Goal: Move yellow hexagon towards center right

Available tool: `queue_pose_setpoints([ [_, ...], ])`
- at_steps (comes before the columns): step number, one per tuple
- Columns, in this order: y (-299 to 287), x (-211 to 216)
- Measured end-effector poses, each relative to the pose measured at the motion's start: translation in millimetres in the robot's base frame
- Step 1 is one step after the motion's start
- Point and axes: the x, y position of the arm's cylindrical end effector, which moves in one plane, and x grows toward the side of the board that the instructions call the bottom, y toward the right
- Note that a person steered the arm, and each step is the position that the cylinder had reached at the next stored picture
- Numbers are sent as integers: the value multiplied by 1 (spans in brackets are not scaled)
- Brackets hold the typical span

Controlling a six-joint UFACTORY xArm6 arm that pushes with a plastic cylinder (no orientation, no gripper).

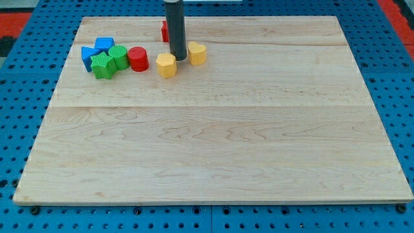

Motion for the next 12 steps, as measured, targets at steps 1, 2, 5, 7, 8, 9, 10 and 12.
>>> queue_pose_setpoints([
  [1, -52, -31],
  [2, -58, -4],
  [5, 28, 61],
  [7, -68, 59],
  [8, -74, 76],
  [9, -111, 79],
  [10, -74, 111],
  [12, 122, 116],
])
